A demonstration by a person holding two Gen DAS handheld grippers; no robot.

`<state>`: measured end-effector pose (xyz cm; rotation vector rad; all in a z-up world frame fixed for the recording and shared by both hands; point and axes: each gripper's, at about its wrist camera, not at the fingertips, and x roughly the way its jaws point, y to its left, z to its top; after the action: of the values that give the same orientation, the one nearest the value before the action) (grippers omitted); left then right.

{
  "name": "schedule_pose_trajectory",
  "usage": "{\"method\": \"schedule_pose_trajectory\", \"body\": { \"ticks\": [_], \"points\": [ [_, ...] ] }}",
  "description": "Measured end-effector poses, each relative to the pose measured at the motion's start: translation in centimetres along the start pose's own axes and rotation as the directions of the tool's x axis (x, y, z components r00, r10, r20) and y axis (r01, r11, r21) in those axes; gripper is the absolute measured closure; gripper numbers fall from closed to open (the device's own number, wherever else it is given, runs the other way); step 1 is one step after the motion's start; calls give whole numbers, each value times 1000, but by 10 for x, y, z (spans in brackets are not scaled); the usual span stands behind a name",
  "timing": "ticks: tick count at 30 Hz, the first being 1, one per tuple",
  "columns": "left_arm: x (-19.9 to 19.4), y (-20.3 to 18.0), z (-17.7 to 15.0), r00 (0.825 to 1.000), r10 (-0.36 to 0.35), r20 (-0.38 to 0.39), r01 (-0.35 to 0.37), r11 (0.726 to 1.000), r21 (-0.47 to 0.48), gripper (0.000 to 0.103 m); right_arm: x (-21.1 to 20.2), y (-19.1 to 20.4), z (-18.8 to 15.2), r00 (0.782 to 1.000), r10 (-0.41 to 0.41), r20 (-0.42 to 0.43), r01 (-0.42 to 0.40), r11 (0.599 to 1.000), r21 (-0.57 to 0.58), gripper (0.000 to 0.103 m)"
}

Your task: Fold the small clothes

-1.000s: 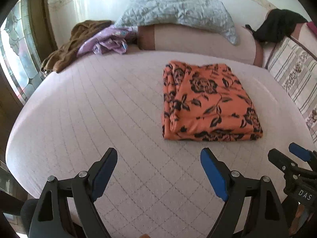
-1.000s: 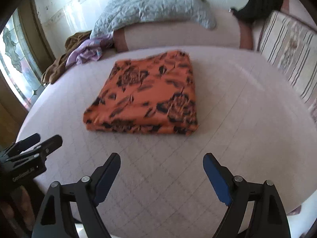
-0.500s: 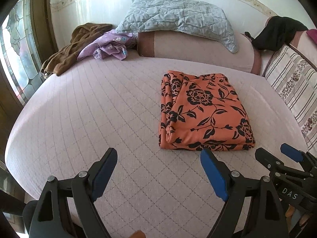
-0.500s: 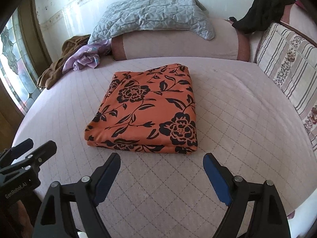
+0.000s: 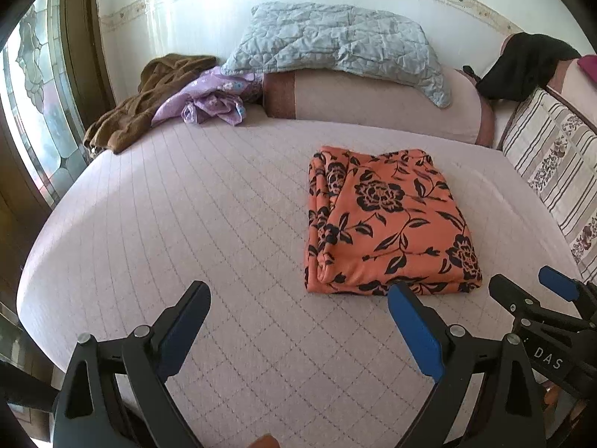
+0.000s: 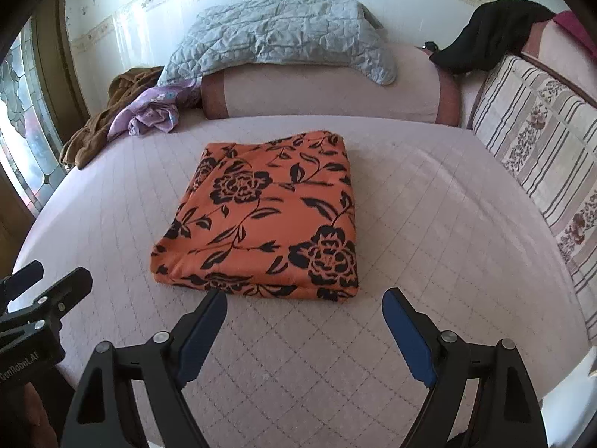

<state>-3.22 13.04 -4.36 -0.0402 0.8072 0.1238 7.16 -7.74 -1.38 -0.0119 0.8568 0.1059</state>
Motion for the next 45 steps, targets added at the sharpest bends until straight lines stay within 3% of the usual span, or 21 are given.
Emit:
{"method": "schedule_pose_trajectory", "body": {
  "ticks": [45],
  "points": [
    [20,-24,21,1000,22,19,-23,999,35,7,13,-6,18,999,-47,8,47,999,-24,15]
  ]
}}
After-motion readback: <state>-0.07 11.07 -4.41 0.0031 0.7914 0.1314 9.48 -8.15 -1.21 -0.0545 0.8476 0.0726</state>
